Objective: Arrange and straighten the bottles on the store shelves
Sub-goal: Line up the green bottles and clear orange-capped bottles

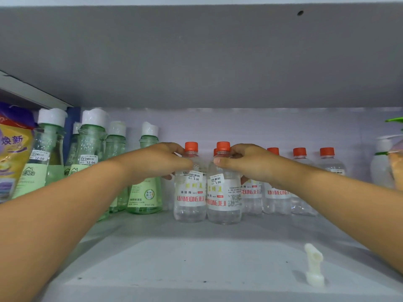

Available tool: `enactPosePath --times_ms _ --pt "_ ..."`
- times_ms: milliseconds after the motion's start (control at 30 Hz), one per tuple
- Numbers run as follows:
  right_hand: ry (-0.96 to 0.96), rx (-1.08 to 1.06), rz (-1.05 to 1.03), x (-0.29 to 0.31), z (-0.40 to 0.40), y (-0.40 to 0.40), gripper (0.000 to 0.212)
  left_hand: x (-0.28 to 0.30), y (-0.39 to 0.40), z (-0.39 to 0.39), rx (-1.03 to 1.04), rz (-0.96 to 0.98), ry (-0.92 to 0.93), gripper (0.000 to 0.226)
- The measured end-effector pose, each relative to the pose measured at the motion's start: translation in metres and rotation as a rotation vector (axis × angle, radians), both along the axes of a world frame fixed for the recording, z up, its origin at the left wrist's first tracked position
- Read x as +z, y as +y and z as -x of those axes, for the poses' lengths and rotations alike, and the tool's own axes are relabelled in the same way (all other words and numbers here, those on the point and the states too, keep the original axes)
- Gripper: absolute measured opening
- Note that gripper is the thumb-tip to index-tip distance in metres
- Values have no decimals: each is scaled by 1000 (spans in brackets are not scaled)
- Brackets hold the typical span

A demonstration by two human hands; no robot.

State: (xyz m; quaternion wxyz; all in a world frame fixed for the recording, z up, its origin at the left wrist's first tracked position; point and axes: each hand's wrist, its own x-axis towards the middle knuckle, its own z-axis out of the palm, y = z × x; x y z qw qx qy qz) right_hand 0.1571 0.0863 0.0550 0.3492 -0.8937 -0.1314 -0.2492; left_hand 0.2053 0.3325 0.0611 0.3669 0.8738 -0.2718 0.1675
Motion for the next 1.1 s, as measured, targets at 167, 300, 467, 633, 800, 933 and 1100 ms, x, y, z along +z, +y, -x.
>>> enactPosePath --times_ms 167,300,467,633,800,933,1100 --pt "29 19 -17 5 0 0 31 -3 1 6 58 -42 -83 71" --pt "60 7 13 7 1 -2 17 -7 -6 1 -5 8 -59 58" --pt "79 11 20 5 3 0 37 -5 6 -1 -159 51 60 77" --pt "109 19 -3 5 3 -4 45 -5 6 -3 -146 118 126 55" --pt "75 -34 13 3 0 -2 68 -6 7 0 -178 163 160 32" --pt "58 -39 24 1 0 -1 63 -7 7 5 -190 171 205 27" --pt "60 -59 46 1 2 -1 69 -6 6 5 -177 180 241 38"
